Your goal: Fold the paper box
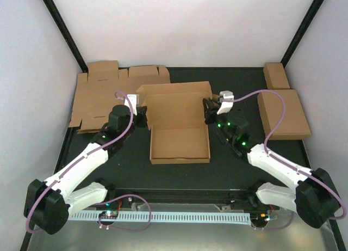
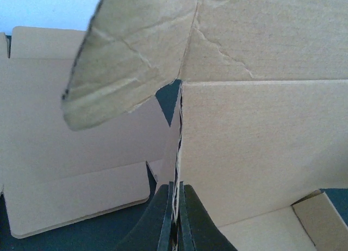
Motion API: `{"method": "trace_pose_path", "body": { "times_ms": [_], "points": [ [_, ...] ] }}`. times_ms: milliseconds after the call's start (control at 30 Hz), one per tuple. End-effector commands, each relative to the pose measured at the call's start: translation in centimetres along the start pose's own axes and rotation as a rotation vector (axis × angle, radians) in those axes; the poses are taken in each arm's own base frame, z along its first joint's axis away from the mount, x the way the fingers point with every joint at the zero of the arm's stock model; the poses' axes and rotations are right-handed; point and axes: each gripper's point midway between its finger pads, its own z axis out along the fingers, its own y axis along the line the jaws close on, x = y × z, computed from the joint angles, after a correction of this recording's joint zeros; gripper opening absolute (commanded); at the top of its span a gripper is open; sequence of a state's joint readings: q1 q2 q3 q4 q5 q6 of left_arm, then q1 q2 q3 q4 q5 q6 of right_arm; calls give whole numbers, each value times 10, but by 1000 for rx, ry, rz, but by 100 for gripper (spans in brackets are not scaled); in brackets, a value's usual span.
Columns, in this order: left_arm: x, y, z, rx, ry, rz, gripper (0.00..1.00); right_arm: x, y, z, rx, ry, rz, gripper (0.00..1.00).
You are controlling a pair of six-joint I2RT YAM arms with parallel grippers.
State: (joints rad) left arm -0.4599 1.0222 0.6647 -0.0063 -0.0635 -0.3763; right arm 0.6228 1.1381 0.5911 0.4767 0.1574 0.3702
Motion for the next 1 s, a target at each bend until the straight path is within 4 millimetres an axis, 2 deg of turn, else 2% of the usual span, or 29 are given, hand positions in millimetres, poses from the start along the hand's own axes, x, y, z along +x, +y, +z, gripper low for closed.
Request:
{"method": "trace_pose_path", "body": {
  "times_ms": [0, 67, 100, 133, 167, 367, 600, 700, 967],
  "points": [
    [-18, -14, -5, 61, -68, 25, 1, -12, -6, -15, 48, -14, -61, 31],
    [-20, -19, -6, 83, -68, 78, 2, -10, -2, -20, 13, 35, -109, 40],
    [-20, -19, -7, 84, -64, 96, 2, -9, -3, -22, 9, 59, -122, 58],
    [-20, -20, -7, 85, -60, 113, 2, -8, -4, -26, 7, 75, -125, 69],
    [-20, -20, -7, 85, -57, 128, 1, -5, -6, -30, 4, 98, -130, 76],
    [-10, -23, -7, 112, -19, 203, 4, -13, -22, -51, -9, 154, -129, 100],
    [3, -19, -7, 105, 8, 218, 7, -11, -41, -63, -56, 225, -66, 100],
    [2, -18, -9, 102, 2, 212, 13, -13, -46, -68, -48, 196, -25, 100],
    [-3, -13, -20, 72, -10, 201, 54, -14, -47, -72, -59, 141, -39, 100]
  ]
}}
